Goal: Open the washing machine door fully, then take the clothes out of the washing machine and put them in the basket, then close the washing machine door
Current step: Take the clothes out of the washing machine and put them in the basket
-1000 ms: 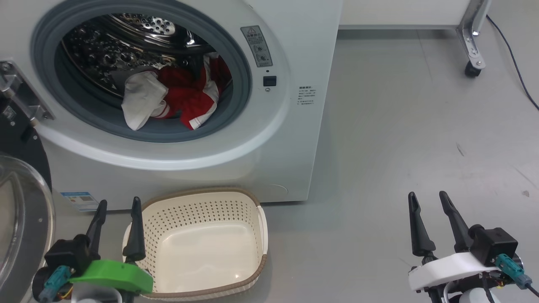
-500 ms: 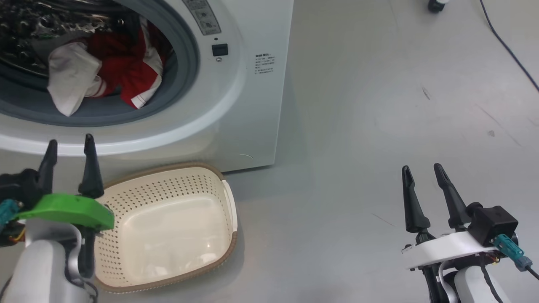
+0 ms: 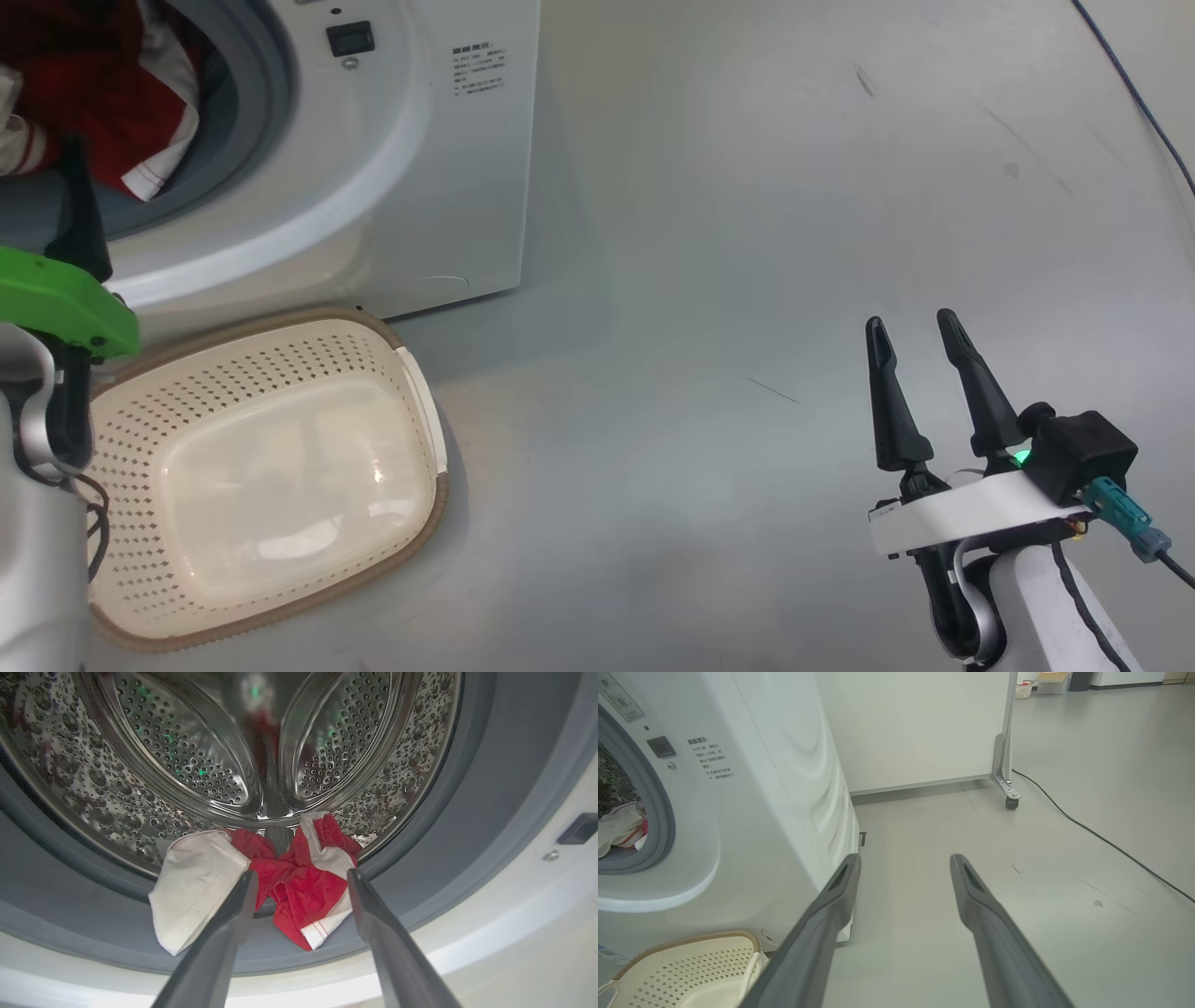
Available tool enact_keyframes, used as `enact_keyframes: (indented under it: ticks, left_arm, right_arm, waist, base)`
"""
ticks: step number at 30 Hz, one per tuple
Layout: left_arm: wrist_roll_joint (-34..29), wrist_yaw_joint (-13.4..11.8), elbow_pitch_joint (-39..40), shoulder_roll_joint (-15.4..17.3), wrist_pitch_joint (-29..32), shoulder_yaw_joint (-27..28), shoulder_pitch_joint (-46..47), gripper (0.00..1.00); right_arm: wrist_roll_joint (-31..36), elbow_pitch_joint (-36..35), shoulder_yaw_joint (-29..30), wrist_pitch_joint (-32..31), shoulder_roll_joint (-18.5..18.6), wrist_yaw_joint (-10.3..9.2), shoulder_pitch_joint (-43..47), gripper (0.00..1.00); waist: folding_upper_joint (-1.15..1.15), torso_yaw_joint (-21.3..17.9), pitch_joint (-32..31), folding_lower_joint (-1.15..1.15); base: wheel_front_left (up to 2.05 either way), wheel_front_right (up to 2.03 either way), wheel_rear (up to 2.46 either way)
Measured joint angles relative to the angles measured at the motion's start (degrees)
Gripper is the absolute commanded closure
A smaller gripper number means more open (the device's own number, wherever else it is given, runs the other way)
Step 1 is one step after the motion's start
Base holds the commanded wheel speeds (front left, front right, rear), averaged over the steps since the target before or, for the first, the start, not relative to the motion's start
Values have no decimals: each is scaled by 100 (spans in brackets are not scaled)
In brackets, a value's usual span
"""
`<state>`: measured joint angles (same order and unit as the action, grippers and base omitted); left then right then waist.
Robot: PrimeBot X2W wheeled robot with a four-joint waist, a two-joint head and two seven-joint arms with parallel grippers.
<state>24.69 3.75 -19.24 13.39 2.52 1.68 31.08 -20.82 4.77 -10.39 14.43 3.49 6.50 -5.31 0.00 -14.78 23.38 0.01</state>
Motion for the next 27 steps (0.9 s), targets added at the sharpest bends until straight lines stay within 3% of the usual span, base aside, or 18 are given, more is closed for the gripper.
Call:
enact_keyframes:
  ticks: [16,27]
  left_arm:
    - [101,-155,-1061,439,861,231,883,0]
    - [60,-349,-1552,638,1126,323,1519,0]
  right_arm:
    - [-130,-20,-151,0,-86,18,-232,0]
    - [-188,-80,-158,0,-118,44,-393,0]
  waist:
    - [0,-622,625,0]
    - [0,-880,921,-1]
  base:
    - [0,0,0]
    - [0,0,0]
